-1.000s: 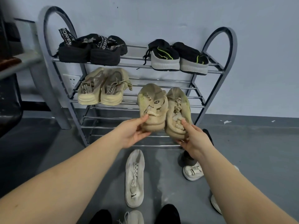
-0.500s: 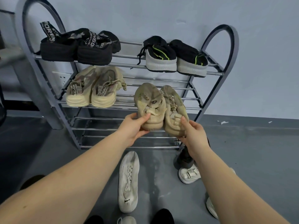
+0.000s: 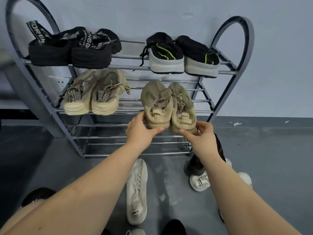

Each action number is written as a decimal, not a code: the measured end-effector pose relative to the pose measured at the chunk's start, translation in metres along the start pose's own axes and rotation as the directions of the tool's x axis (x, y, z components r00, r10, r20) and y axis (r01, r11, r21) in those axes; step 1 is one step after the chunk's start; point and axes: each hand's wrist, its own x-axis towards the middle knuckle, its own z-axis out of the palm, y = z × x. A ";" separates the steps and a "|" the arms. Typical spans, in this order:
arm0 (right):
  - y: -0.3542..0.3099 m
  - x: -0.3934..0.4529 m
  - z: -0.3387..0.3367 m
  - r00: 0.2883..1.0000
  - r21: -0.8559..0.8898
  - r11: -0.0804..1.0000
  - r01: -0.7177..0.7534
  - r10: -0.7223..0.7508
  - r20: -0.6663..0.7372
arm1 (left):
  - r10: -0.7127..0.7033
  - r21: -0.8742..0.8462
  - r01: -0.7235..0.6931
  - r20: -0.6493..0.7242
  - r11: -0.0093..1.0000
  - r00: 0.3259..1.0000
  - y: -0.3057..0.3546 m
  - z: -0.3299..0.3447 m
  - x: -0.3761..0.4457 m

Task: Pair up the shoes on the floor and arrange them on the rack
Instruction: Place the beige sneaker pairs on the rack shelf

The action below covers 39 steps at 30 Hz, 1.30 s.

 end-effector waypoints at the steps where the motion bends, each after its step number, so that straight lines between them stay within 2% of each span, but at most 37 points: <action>1: 0.001 0.002 0.002 1.000 -0.012 1.000 0.011 -0.011 -0.012 | -0.016 -0.022 0.015 -0.039 1.000 0.999 -0.001 0.002 0.002; 6: 0.003 0.015 0.012 0.991 -0.101 0.992 0.070 -0.081 -0.109 | -0.004 0.044 0.009 -0.108 0.999 0.994 -0.001 0.007 0.013; 10: 0.001 0.027 0.020 0.986 -0.052 0.996 0.074 -0.081 -0.146 | 0.024 0.096 -0.012 -0.124 0.995 0.992 0.001 0.011 0.024; 15: 0.004 0.041 0.030 0.976 -0.004 0.998 0.060 -0.060 -0.209 | 0.007 0.073 0.002 -0.123 0.997 0.992 -0.001 0.020 0.041; 23: 0.004 0.065 0.041 0.931 -0.153 0.984 0.087 -0.135 -0.340 | 0.027 0.135 -0.017 -0.070 0.991 0.997 0.003 0.021 0.053; 29: 0.006 0.071 0.049 0.935 -0.104 0.990 0.095 -0.124 -0.332 | 0.032 0.167 -0.020 -0.075 0.986 0.997 0.001 0.023 0.056; 33: 0.009 0.068 0.041 0.956 -0.129 0.986 0.107 -0.138 -0.260 | 0.034 0.179 -0.018 -0.085 0.984 0.996 0.006 0.024 0.049; 36: 0.010 0.061 0.030 0.980 -0.210 0.972 0.108 -0.140 -0.145 | 0.038 0.318 -0.031 -0.014 0.947 0.999 0.010 0.019 0.041; 39: 0.006 0.051 0.012 0.992 -0.297 0.948 0.112 -0.123 -0.019 | 0.019 0.535 -0.059 0.080 0.842 0.997 0.010 0.010 0.031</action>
